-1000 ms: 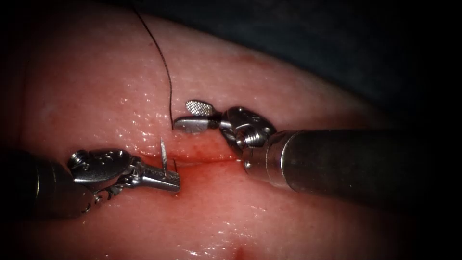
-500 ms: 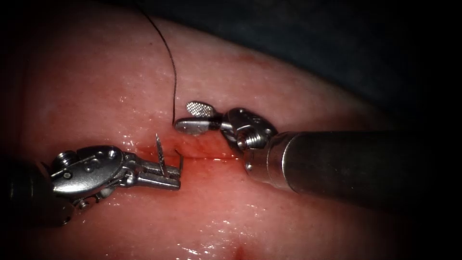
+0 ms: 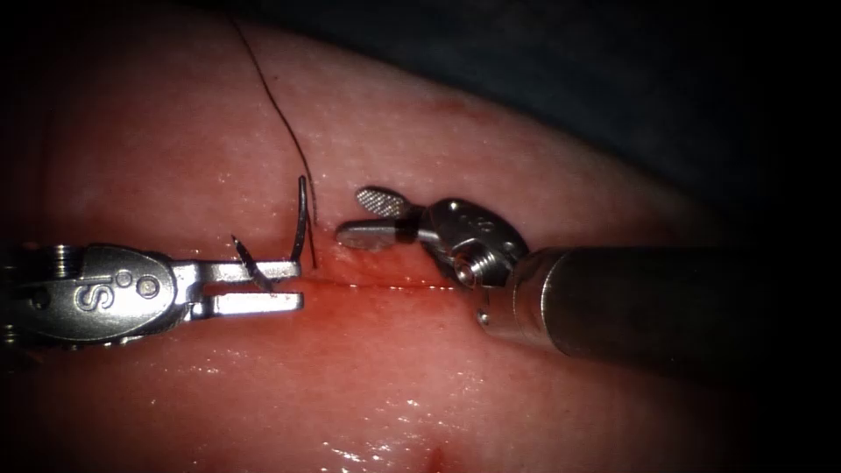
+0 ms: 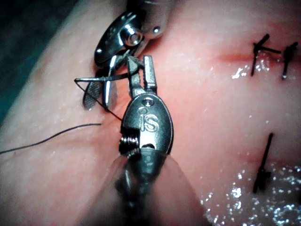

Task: Wound Closure
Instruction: Grasp the needle and pull it through the tissue with the left hand.

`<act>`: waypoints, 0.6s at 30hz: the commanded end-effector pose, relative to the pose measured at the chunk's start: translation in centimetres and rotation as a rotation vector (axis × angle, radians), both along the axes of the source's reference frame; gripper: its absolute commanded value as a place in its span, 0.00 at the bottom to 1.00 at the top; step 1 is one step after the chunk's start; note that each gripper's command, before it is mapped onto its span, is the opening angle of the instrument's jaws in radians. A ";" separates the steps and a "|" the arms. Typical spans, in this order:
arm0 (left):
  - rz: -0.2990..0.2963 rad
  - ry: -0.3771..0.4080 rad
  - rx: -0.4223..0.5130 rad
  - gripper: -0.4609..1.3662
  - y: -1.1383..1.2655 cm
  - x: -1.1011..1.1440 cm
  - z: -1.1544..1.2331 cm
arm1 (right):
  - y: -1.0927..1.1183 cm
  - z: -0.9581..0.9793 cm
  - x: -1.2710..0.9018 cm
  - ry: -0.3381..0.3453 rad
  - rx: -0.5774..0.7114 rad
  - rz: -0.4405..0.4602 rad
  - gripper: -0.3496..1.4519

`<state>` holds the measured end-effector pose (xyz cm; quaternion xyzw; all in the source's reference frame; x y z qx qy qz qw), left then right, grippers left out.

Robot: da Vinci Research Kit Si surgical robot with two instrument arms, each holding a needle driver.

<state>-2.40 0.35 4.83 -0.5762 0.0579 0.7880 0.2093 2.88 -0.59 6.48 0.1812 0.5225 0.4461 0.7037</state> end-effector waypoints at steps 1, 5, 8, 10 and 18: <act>-0.009 0.022 -0.048 0.06 0.08 0.01 -0.02 | -0.01 0.00 0.01 -0.001 -0.001 0.001 0.46; -0.002 0.106 -0.172 0.06 0.20 0.00 -0.07 | -0.02 0.00 0.03 0.001 0.001 -0.002 0.46; -0.013 0.179 -0.250 0.06 0.33 -0.01 -0.16 | -0.02 0.00 0.04 0.003 -0.003 -0.011 0.46; -0.038 0.191 -0.290 0.06 0.39 0.00 -0.22 | -0.02 0.00 0.04 0.004 -0.002 -0.014 0.46; -0.102 0.243 -0.385 0.06 0.59 0.10 -0.33 | -0.04 0.00 0.05 0.011 0.001 -0.029 0.46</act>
